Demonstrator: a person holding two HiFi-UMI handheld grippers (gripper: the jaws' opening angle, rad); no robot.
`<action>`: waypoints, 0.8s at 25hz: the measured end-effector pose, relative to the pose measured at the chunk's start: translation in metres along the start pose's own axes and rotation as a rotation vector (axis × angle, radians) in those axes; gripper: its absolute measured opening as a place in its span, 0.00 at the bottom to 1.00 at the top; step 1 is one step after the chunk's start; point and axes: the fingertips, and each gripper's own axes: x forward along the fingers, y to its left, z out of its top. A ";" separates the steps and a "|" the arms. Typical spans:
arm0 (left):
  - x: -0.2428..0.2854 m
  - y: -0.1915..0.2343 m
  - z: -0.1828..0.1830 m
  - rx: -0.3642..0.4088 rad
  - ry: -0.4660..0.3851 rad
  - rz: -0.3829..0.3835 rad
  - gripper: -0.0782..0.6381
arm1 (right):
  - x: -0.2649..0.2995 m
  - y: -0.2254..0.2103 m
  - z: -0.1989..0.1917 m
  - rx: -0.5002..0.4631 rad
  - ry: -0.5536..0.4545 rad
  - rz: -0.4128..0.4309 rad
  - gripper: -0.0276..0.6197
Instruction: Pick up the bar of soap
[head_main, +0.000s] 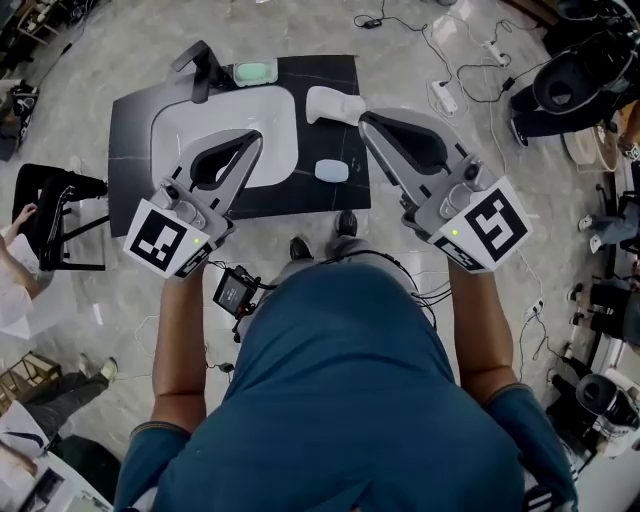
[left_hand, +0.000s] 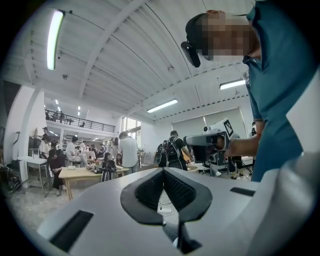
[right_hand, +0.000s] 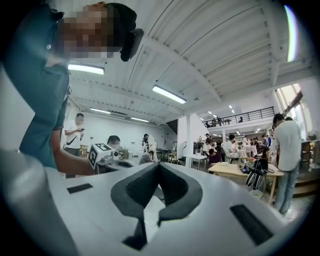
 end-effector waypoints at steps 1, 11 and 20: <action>0.000 0.000 0.001 0.001 -0.001 0.000 0.11 | -0.003 0.001 0.008 0.005 -0.014 -0.002 0.07; 0.001 0.003 0.000 0.003 -0.003 0.005 0.11 | -0.016 0.012 0.050 -0.049 -0.046 -0.023 0.06; -0.002 0.007 -0.005 -0.003 -0.001 0.015 0.11 | -0.009 0.015 0.043 -0.061 -0.029 -0.007 0.06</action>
